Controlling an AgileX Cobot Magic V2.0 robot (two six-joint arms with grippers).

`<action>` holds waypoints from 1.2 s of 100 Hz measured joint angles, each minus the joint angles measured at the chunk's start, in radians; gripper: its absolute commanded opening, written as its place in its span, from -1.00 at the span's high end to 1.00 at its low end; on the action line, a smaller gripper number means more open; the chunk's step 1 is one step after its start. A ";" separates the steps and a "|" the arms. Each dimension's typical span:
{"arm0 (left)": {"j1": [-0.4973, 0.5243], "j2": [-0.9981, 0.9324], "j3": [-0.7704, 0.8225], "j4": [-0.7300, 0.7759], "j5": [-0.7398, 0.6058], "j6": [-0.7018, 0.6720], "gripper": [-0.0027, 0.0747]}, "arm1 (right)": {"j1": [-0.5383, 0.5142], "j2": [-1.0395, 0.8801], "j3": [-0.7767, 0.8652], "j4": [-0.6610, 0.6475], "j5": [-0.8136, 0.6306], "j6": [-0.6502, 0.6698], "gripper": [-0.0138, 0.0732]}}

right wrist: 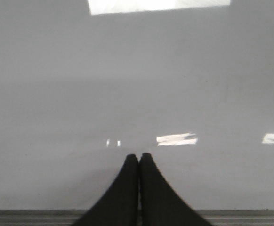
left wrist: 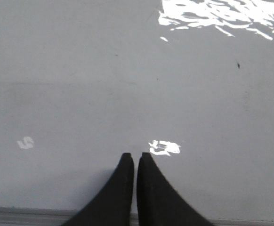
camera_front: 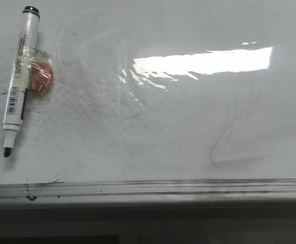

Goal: Write number 9 on whiteboard

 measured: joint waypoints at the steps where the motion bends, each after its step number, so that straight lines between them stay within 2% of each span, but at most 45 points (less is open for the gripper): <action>1: 0.000 0.000 0.000 0.000 0.000 0.000 0.98 | 0.000 0.000 0.000 0.000 0.000 0.000 0.83; 72: 0.000 0.000 0.000 0.000 0.000 0.000 0.98 | 0.000 0.000 0.000 0.000 0.000 0.002 0.83; 98: 0.000 0.000 0.000 0.101 -0.015 0.000 0.98 | 0.000 0.000 0.000 0.000 0.000 0.000 0.83; 120: 0.000 0.000 0.000 0.118 -0.033 0.000 0.98 | 0.000 0.000 0.000 0.001 -0.016 0.000 0.83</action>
